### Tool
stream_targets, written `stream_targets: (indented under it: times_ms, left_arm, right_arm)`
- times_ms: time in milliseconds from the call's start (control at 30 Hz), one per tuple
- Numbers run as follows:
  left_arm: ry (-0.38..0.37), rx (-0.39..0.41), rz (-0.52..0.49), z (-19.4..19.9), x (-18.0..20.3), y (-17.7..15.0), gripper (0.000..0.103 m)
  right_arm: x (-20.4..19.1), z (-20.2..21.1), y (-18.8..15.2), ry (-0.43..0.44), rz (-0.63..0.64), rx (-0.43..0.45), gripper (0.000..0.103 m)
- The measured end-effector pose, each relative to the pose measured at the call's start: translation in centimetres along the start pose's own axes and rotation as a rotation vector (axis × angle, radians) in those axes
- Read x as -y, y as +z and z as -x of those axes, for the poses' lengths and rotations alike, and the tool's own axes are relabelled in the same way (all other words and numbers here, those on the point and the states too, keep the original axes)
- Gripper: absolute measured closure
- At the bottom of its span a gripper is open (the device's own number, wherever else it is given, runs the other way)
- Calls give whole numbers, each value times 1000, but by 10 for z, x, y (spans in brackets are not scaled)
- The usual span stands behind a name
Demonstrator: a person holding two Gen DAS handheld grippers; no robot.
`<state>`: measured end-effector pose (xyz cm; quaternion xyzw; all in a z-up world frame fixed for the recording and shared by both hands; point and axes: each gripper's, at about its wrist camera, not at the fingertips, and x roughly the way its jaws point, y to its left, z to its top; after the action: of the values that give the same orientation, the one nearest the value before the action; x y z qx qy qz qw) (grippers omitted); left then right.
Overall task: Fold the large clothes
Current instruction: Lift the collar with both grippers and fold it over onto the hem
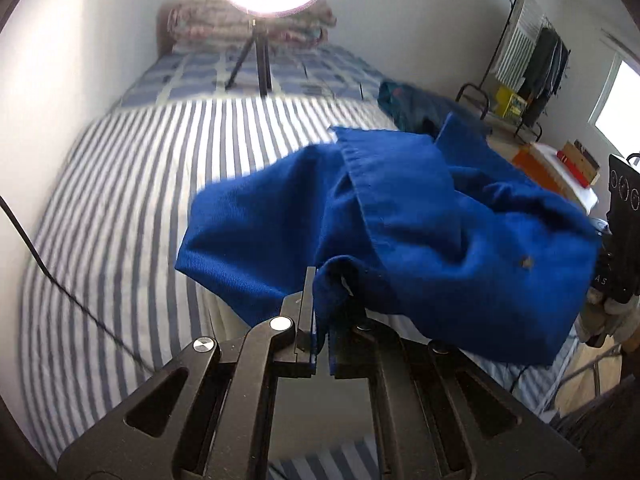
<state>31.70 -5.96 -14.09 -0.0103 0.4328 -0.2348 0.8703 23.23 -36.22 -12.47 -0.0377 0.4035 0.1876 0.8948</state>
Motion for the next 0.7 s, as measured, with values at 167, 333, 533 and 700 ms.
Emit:
stream_targets:
  times_ms: [167, 333, 533, 700]
  left_arm:
    - [39, -82, -34, -13, 10, -49, 102]
    - [42, -79, -5, 5, 4, -58, 95]
    - [-25, -39, 104, 54, -26, -59, 51]
    - [-136, 6, 391, 58, -78, -47, 35]
  right_arm:
    - [-18, -15, -51, -62, 35, -96, 101]
    - [-24, -7, -58, -107, 55, -102, 98]
    - [-19, 33, -63, -42, 88, -105, 81]
    - [22, 46, -60, 67, -145, -59, 47]
